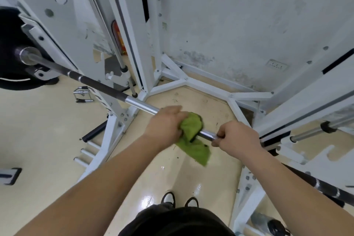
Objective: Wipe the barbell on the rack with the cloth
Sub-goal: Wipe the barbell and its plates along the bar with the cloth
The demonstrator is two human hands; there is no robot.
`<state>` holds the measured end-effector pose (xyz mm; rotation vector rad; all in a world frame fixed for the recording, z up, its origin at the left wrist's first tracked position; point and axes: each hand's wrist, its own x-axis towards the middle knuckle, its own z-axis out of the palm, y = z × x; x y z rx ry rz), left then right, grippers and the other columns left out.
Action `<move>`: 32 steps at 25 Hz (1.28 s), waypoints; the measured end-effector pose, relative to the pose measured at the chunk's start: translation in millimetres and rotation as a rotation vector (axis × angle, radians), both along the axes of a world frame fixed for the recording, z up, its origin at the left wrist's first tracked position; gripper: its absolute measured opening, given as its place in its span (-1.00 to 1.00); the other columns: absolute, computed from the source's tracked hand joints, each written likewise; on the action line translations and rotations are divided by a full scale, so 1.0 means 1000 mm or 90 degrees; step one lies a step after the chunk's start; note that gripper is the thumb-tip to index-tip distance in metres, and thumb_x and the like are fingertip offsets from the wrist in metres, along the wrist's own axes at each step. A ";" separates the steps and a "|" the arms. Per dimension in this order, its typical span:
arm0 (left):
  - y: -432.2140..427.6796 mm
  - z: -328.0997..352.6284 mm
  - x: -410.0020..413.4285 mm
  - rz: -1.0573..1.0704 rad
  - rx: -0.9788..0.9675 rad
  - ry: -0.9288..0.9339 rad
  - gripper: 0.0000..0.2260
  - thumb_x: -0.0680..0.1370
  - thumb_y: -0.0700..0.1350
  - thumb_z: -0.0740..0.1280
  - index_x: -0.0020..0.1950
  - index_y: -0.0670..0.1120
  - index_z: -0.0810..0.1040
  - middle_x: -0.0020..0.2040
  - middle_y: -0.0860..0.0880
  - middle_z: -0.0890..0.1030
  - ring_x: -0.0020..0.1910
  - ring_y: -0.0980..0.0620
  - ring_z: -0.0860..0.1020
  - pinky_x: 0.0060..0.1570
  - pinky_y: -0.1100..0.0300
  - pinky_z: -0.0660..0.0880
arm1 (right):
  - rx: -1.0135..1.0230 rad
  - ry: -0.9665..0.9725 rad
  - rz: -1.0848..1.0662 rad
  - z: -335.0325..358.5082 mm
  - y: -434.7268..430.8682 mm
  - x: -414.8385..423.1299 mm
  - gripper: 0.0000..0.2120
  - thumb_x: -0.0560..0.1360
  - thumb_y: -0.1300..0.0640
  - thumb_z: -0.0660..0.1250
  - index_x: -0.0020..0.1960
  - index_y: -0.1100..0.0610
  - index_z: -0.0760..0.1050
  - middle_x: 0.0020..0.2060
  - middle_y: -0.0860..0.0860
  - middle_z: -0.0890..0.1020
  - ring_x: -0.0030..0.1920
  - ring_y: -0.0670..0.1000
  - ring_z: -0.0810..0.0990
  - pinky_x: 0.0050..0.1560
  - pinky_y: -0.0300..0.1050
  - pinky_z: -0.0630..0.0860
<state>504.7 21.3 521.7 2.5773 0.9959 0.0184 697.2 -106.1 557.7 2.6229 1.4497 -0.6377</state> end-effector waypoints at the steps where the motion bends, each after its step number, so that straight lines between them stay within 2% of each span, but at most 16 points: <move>1: 0.009 0.002 -0.008 0.063 0.022 0.013 -0.56 0.53 -0.07 0.35 0.42 0.09 0.51 0.47 -0.01 0.45 0.46 -0.10 0.36 0.41 -0.02 0.37 | -0.003 0.008 0.010 0.000 0.000 0.001 -0.81 0.42 -0.17 0.49 -0.17 -0.07 0.61 -0.32 -0.11 0.61 -0.26 -0.07 0.58 -0.28 -0.16 0.49; 2: 0.013 0.002 -0.011 0.119 0.048 0.027 -0.63 0.56 -0.03 0.31 0.38 0.08 0.54 0.45 0.00 0.46 0.45 -0.09 0.34 0.40 -0.02 0.36 | -0.002 0.012 0.019 0.000 0.001 0.000 -0.80 0.41 -0.17 0.50 -0.18 -0.07 0.60 -0.33 -0.11 0.61 -0.28 -0.08 0.58 -0.30 -0.17 0.47; 4: 0.002 -0.003 0.004 0.151 0.081 0.033 -0.73 0.56 0.00 0.24 0.22 0.02 0.59 0.25 0.01 0.56 0.31 -0.10 0.43 0.31 0.04 0.39 | 0.002 0.015 0.031 -0.002 0.001 0.002 -0.80 0.39 -0.16 0.51 -0.20 -0.07 0.58 -0.33 -0.11 0.62 -0.29 -0.07 0.58 -0.31 -0.18 0.47; 7: -0.044 -0.005 0.046 0.019 0.041 -0.019 -0.66 0.43 0.05 0.13 0.05 -0.02 0.59 0.01 0.02 0.61 0.06 -0.10 0.51 0.15 0.02 0.45 | 0.006 0.019 0.040 -0.003 0.002 0.007 -0.87 0.36 -0.02 0.48 -0.23 0.00 0.57 -0.33 -0.08 0.63 -0.27 -0.01 0.61 -0.29 -0.15 0.49; 9: -0.062 -0.008 0.054 -0.069 0.024 -0.064 -0.62 0.43 0.07 0.10 0.06 -0.01 0.60 -0.03 0.04 0.61 0.00 -0.07 0.51 0.09 0.02 0.47 | 0.000 0.034 0.048 -0.003 0.002 0.010 -0.92 0.34 0.04 0.45 -0.22 0.00 0.57 -0.33 -0.08 0.64 -0.27 0.00 0.62 -0.27 -0.15 0.53; 10: -0.057 -0.007 0.050 -0.077 0.027 -0.065 -0.62 0.46 0.08 0.09 0.09 0.00 0.60 -0.01 0.05 0.61 0.01 -0.05 0.51 0.08 0.02 0.48 | -0.007 0.047 0.052 -0.002 0.003 0.012 -0.89 0.34 -0.01 0.47 -0.20 -0.02 0.58 -0.32 -0.09 0.65 -0.26 -0.02 0.63 -0.24 -0.14 0.56; 13: -0.013 -0.006 0.018 0.061 0.055 -0.013 -0.71 0.56 0.08 0.14 0.14 0.05 0.57 0.09 0.08 0.59 0.10 -0.03 0.49 0.10 0.07 0.47 | -0.020 0.090 0.073 0.000 0.011 0.018 -0.70 0.32 -0.19 0.52 -0.04 -0.09 0.58 -0.15 -0.16 0.64 -0.12 -0.06 0.64 -0.06 -0.07 0.62; 16: 0.029 -0.005 -0.008 0.241 0.089 0.014 -0.75 0.59 0.03 0.16 0.09 -0.02 0.59 0.07 0.01 0.59 0.13 -0.09 0.47 0.13 0.04 0.44 | 0.048 0.195 0.074 0.000 0.034 0.016 -0.64 0.43 -0.22 0.44 0.15 -0.09 0.58 -0.05 -0.20 0.60 0.01 -0.08 0.62 0.14 0.00 0.61; 18: 0.026 -0.004 0.002 0.263 0.069 0.012 -0.75 0.57 0.02 0.18 0.06 -0.04 0.60 0.06 0.00 0.60 0.14 -0.11 0.47 0.12 0.03 0.45 | 0.089 0.239 0.066 -0.004 0.051 0.004 -0.74 0.46 -0.17 0.41 0.07 -0.08 0.62 -0.12 -0.18 0.63 -0.04 -0.09 0.63 0.11 0.00 0.62; 20: 0.010 -0.007 0.008 0.161 0.050 -0.033 -0.73 0.51 0.03 0.18 0.04 -0.02 0.61 0.02 0.03 0.62 0.10 -0.09 0.49 0.13 0.03 0.47 | 0.089 0.242 0.072 -0.007 0.068 -0.012 -0.86 0.42 -0.07 0.37 -0.14 -0.02 0.61 -0.24 -0.13 0.64 -0.14 -0.01 0.64 0.00 0.05 0.65; 21: 0.005 -0.009 0.004 0.096 0.049 -0.055 -0.72 0.49 0.04 0.17 0.03 -0.01 0.60 -0.01 0.04 0.62 0.06 -0.07 0.50 0.13 0.02 0.47 | 0.085 0.238 0.080 -0.009 0.076 -0.019 -0.85 0.39 -0.02 0.34 -0.21 0.05 0.59 -0.30 -0.08 0.65 -0.19 0.05 0.64 -0.05 0.08 0.66; 23: 0.023 -0.011 -0.019 0.043 0.064 -0.058 -0.72 0.51 0.06 0.16 0.05 0.00 0.59 -0.01 0.05 0.62 0.03 -0.06 0.51 0.10 0.04 0.48 | 0.084 0.227 0.084 -0.010 0.092 -0.032 -0.82 0.37 -0.02 0.33 -0.19 0.07 0.62 -0.28 -0.04 0.68 -0.17 0.09 0.66 -0.06 0.09 0.67; 26: 0.081 -0.003 -0.047 0.165 0.089 0.029 -0.75 0.55 0.09 0.15 0.01 0.00 0.55 -0.02 0.02 0.59 0.00 -0.05 0.49 0.02 0.04 0.50 | 0.091 0.224 0.068 -0.013 0.114 -0.049 -0.77 0.43 -0.17 0.39 0.00 -0.08 0.66 -0.12 -0.18 0.64 -0.06 -0.07 0.64 0.06 0.00 0.63; 28: 0.099 0.000 -0.052 0.185 0.098 0.070 -0.76 0.56 0.11 0.13 -0.03 0.01 0.49 -0.05 0.01 0.56 -0.03 -0.07 0.48 0.01 0.02 0.49 | 0.070 0.220 0.067 -0.015 0.127 -0.064 -0.68 0.41 -0.23 0.40 0.04 -0.08 0.65 -0.10 -0.19 0.62 -0.05 -0.09 0.62 0.05 -0.02 0.62; 30: 0.099 -0.004 -0.055 0.126 0.109 0.070 -0.73 0.56 0.12 0.10 -0.01 0.00 0.49 -0.04 -0.01 0.56 -0.01 -0.10 0.49 0.09 0.01 0.44 | 0.065 0.225 0.048 -0.017 0.140 -0.080 -0.67 0.34 -0.30 0.41 -0.09 -0.07 0.63 -0.20 -0.17 0.62 -0.15 -0.10 0.60 -0.10 -0.06 0.60; 32: 0.098 -0.010 -0.065 0.069 0.122 0.049 -0.67 0.55 0.15 0.09 0.02 -0.01 0.53 -0.02 0.00 0.58 -0.01 -0.11 0.50 0.12 0.04 0.41 | 0.058 0.237 0.031 -0.016 0.150 -0.094 -0.69 0.32 -0.24 0.45 -0.26 0.01 0.59 -0.34 -0.10 0.61 -0.27 -0.02 0.59 -0.21 -0.05 0.55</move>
